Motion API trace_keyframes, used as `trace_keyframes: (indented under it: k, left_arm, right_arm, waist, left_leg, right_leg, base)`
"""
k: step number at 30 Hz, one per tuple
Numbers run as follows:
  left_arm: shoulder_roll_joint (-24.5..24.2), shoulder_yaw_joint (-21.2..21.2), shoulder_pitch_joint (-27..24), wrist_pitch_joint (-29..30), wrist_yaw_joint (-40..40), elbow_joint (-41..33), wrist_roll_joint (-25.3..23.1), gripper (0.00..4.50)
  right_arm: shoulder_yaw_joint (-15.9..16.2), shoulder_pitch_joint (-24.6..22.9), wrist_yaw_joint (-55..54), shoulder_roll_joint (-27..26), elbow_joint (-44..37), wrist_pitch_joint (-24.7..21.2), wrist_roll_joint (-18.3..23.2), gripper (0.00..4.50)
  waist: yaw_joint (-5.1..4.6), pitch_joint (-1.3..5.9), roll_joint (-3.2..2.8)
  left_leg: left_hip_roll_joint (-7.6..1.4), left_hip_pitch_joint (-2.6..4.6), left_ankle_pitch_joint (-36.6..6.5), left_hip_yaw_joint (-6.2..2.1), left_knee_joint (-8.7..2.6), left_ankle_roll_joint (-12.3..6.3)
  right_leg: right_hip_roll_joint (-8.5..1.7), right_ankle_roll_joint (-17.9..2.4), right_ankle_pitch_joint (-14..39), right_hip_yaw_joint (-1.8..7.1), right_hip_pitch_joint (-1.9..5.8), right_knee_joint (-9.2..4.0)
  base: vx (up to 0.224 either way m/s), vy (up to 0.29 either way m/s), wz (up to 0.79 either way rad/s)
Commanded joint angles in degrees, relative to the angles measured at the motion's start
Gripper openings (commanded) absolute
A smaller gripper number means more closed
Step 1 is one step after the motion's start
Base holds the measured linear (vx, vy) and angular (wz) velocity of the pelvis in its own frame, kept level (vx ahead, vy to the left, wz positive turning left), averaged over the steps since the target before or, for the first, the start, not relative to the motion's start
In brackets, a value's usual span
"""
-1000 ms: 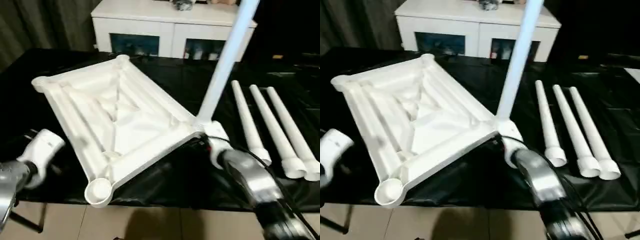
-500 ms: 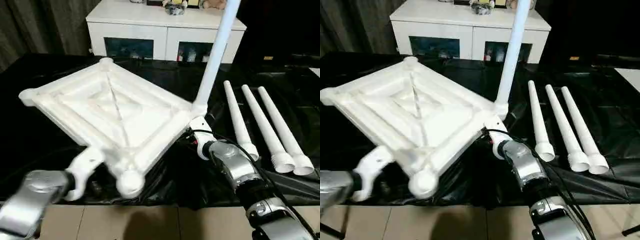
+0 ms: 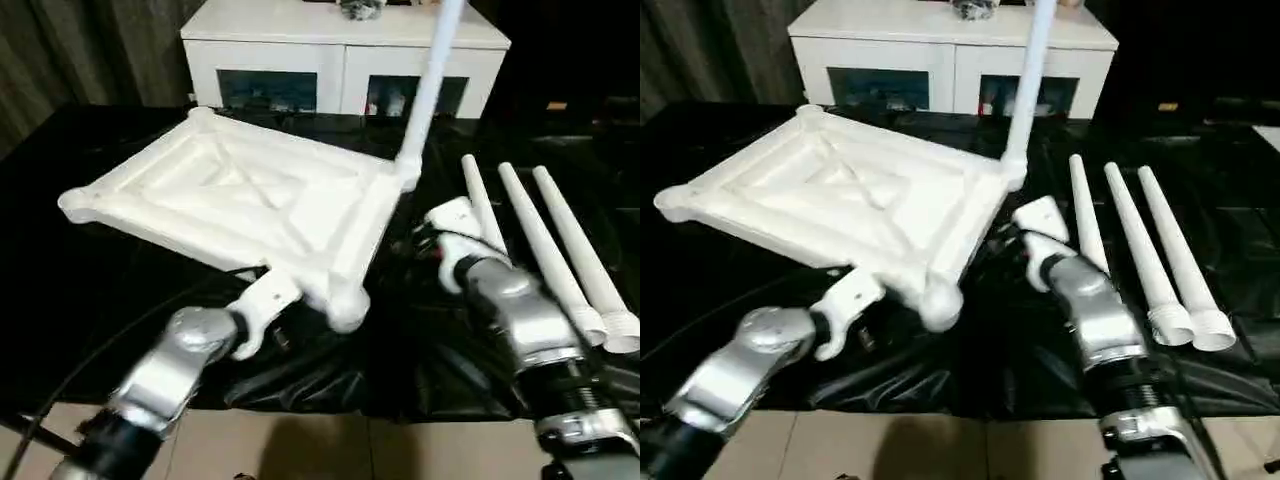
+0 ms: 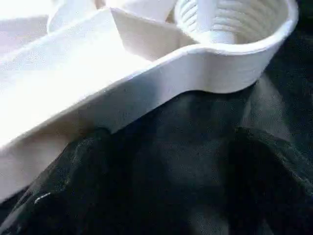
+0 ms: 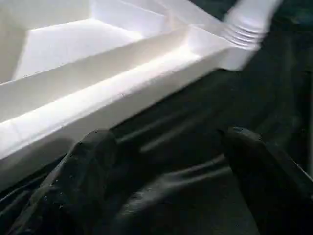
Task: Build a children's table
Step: Rotate table base, then pick table leg
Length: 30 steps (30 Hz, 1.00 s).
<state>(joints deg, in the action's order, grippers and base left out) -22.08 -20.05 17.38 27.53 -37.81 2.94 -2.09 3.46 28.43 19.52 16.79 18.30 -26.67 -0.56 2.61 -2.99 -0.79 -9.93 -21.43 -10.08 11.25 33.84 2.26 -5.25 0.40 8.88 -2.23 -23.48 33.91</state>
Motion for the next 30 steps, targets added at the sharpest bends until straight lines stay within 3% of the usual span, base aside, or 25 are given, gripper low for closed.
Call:
trace_keyframes:
  k: [1, 3, 4, 6, 8, 10, 12, 16, 19, 24, 28, 29, 30]
  left_arm:
    - [2.42, -0.63, 2.65, -3.74, 1.66, 1.87, -0.41, 4.45]
    - [3.32, -0.70, 2.97, -4.45, 1.54, 2.17, -0.10, 4.45]
    - [4.16, -1.33, 2.68, -4.37, -1.06, 0.80, 1.58, 4.45]
    - [4.10, -2.06, 2.08, -4.25, -3.72, -0.66, 2.89, 4.45]
    - [3.70, -2.64, 1.52, -4.74, -5.57, -1.55, 3.67, 4.45]
    - [3.01, -2.90, 0.89, -5.04, -7.21, -2.58, 4.54, 4.50]
    - [1.44, -1.22, -0.06, -4.48, -8.61, -5.48, 6.35, 4.50]
    - [0.30, 1.14, -0.18, -2.71, -10.26, -8.76, 8.87, 4.50]
    - [-2.77, 2.54, 0.08, 3.89, -14.51, -15.37, 13.22, 4.50]
    - [-4.27, 2.24, 0.72, 6.34, -15.45, -18.40, 14.79, 4.50]
    - [-3.97, 2.36, 1.12, 6.72, -15.21, -18.76, 15.06, 4.50]
    - [-3.43, 2.22, 1.82, 7.66, -14.66, -19.36, 15.08, 4.50]
    - [-3.30, 2.13, 2.08, 8.00, -14.43, -19.56, 15.03, 4.50]
  right_arm:
    - [-1.59, 0.40, -2.62, 1.73, -2.11, -4.40, -1.85, 3.85]
    - [-1.84, 0.93, -3.27, 2.16, -2.02, -5.88, -2.24, 3.85]
    - [-3.11, 2.89, -4.12, 3.09, -0.54, -10.89, -1.95, 3.85]
    - [-4.49, 4.57, -5.05, 3.86, 1.08, -14.47, -1.56, 3.85]
    - [-5.75, 5.62, -5.75, 4.37, 2.34, -15.37, -1.16, 3.85]
    - [-7.00, 6.88, -6.53, 5.07, 3.91, -16.09, -0.89, 4.12]
    - [-8.63, 10.21, -7.60, 7.27, 8.40, -17.38, -0.95, 4.22]
    - [-8.37, 12.67, -6.94, 8.77, 12.05, -20.12, -1.32, 4.42]
    - [-7.99, 14.78, -4.11, 9.71, 17.82, -27.49, -0.49, 4.42]
    - [-9.36, 14.87, -1.84, 8.91, 21.86, -29.94, 2.41, 4.42]
    - [-9.90, 14.64, -1.07, 8.53, 22.65, -31.12, 3.35, 4.42]
    - [-9.60, 14.40, -0.22, 8.75, 23.99, -31.80, 3.22, 4.42]
    - [-9.32, 14.33, 0.18, 8.92, 24.29, -32.16, 3.05, 4.42]
  waist:
    - [-0.14, 4.00, -0.71]
    - [0.00, 4.09, -0.75]
    - [0.00, 4.03, -1.09]
    - [-0.12, 3.96, -0.80]
    - [-0.15, 3.85, -0.74]
    - [-0.25, 3.78, -0.87]
    - [-0.62, 3.92, -0.60]
    - [-0.61, 3.92, -0.55]
    - [-0.62, 3.96, -0.22]
    - [-0.26, 3.83, -0.07]
    - [-0.06, 3.72, -0.22]
    - [-0.15, 3.71, 0.62]
    - [-0.06, 3.72, 0.58]
  left_leg:
    - [-2.00, 0.88, -16.14, -1.28, -4.13, 1.64]
    - [-2.05, 0.98, -15.53, -1.25, -3.95, 1.44]
    - [-2.04, 0.87, -15.62, -1.25, -3.98, 1.19]
    - [-2.06, 0.89, -16.33, -1.26, -4.04, 0.90]
    - [-2.12, 0.88, -17.01, -1.26, -3.96, 0.83]
    - [-2.08, 0.86, -17.21, -1.21, -3.96, 1.00]
    - [-2.06, 0.81, -16.77, -1.34, -3.89, 1.09]
    - [-1.98, 0.94, -15.23, -1.03, -3.56, 0.57]
    - [-1.99, 0.93, -14.13, -0.93, -3.46, 0.04]
    - [-2.04, 0.78, -12.83, -0.73, -3.35, -0.33]
    - [-2.14, 1.06, -15.00, -0.79, -3.49, 1.05]
    - [-2.16, 0.99, -15.24, -0.80, -3.51, 1.12]
    - [-2.14, 0.99, -15.19, -0.83, -3.51, 1.16]
  right_leg:
    - [-1.70, -11.35, 9.61, 1.66, 2.37, -3.59]
    - [-1.79, -12.14, 9.41, 1.64, 2.53, -3.50]
    - [-1.92, -12.33, 10.08, 1.62, 2.61, -3.55]
    - [-1.97, -12.49, 12.42, 1.57, 2.61, -3.70]
    - [-2.23, -11.80, 15.74, 1.59, 2.50, -3.91]
    - [-2.22, -11.23, 17.02, 1.59, 2.35, -4.08]
    - [-2.27, -11.06, 17.70, 1.45, 2.42, -3.87]
    - [-1.92, -11.83, 15.60, 1.43, 2.31, -3.63]
    - [-1.99, -12.95, 15.08, 1.41, 2.40, -3.38]
    - [-1.85, -13.14, 14.10, 1.40, 2.45, -3.26]
    - [-1.94, -12.25, 17.14, 1.42, 2.18, -3.50]
    - [-1.98, -11.95, 17.99, 1.41, 2.27, -3.52]
    - [-2.04, -11.78, 18.39, 1.44, 2.28, -3.48]
  base:
    - [0.000, 0.000, 0.00]
    - [0.000, 0.000, 0.00]
    - [0.000, 0.000, 0.00]
    - [0.000, 0.000, 0.00]
    - [0.000, 0.000, 0.00]
    - [0.000, 0.000, 0.00]
    - [0.000, 0.000, 0.00]
    - [0.000, 0.000, 0.00]
    - [0.000, 0.000, 0.00]
    - [0.000, 0.000, 0.00]
    - [0.000, 0.000, 0.00]
    - [0.000, 0.000, 0.00]
    - [0.000, 0.000, 0.00]
